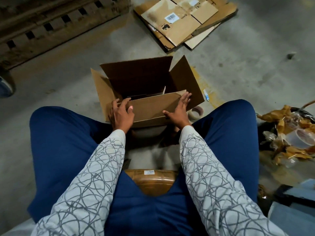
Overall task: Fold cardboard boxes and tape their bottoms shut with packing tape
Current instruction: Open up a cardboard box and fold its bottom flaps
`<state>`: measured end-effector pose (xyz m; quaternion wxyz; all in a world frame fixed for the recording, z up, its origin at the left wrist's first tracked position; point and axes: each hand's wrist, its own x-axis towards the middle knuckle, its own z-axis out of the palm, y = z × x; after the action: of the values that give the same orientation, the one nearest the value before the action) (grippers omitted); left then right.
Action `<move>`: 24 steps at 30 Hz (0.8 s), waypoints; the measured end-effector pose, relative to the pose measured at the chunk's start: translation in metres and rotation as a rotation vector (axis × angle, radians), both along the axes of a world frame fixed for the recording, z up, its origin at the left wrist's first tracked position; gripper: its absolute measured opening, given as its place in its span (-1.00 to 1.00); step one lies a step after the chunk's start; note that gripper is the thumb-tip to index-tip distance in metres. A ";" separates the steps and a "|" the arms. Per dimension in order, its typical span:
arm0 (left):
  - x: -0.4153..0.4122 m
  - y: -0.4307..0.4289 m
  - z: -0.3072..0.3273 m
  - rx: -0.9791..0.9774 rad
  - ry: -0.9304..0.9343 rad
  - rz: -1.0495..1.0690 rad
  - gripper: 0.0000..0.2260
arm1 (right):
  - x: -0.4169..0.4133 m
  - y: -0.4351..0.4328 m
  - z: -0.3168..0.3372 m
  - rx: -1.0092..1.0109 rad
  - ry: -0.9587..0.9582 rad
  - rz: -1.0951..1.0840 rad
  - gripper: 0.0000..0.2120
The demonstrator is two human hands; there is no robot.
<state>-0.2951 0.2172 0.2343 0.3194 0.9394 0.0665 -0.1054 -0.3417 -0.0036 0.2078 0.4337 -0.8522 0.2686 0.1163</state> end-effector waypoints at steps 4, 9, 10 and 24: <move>0.000 0.000 0.001 -0.001 0.007 -0.009 -0.59 | 0.001 0.000 0.000 0.003 0.008 -0.005 0.22; -0.003 -0.002 -0.001 0.047 0.069 -0.044 -0.38 | -0.002 0.000 -0.001 -0.003 0.025 0.016 0.21; -0.003 -0.002 -0.003 0.074 0.075 -0.065 -0.34 | -0.002 0.000 -0.001 -0.006 0.032 0.020 0.21; -0.009 0.000 -0.017 0.337 0.244 -0.293 -0.42 | -0.003 0.010 0.001 -0.114 0.297 0.293 -0.04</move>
<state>-0.3041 0.2176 0.2173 0.1293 0.9593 -0.0155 -0.2505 -0.3449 0.0066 0.2089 0.3190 -0.8787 0.2090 0.2872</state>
